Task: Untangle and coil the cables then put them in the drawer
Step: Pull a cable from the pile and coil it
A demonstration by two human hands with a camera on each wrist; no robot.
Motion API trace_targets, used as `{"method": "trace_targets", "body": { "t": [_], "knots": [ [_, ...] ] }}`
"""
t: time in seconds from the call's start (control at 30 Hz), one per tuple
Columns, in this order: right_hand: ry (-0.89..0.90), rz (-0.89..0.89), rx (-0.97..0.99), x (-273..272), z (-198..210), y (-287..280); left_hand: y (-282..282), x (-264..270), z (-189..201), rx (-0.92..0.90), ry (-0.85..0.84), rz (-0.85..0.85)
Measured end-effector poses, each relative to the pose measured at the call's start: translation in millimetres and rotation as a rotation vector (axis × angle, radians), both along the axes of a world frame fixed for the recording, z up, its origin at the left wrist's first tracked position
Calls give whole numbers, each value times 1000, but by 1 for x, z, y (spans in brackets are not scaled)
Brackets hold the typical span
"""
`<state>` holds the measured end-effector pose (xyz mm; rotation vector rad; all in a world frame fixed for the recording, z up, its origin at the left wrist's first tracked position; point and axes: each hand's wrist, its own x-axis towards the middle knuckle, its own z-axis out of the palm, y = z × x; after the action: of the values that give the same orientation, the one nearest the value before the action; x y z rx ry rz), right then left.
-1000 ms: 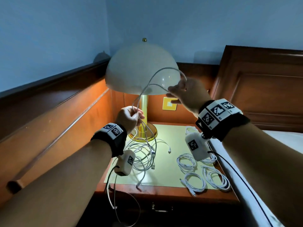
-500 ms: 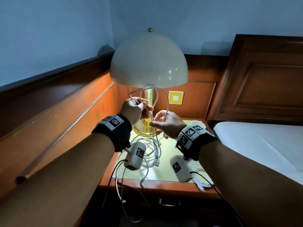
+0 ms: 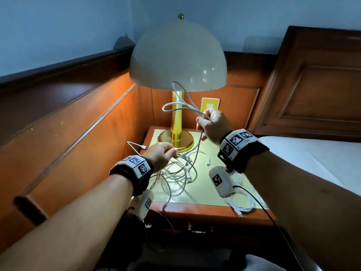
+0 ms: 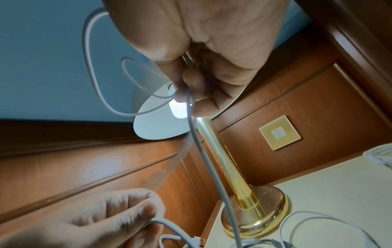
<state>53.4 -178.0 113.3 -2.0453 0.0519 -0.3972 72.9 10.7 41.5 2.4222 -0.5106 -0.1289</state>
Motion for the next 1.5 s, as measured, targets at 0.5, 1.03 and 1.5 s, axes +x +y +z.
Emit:
{"method": "trace_targets", "body": {
  "t": [0.5, 1.03, 1.5],
  "knots": [
    [-96, -207, -76, -3, 21, -25, 2, 8, -15, 30, -5, 357],
    [-10, -37, 501, 0, 40, -11, -45, -17, -23, -80, 172, -143],
    [72, -197, -133, -15, 11, -47, -28, -3, -10, -294, 132, -70]
  ]
}}
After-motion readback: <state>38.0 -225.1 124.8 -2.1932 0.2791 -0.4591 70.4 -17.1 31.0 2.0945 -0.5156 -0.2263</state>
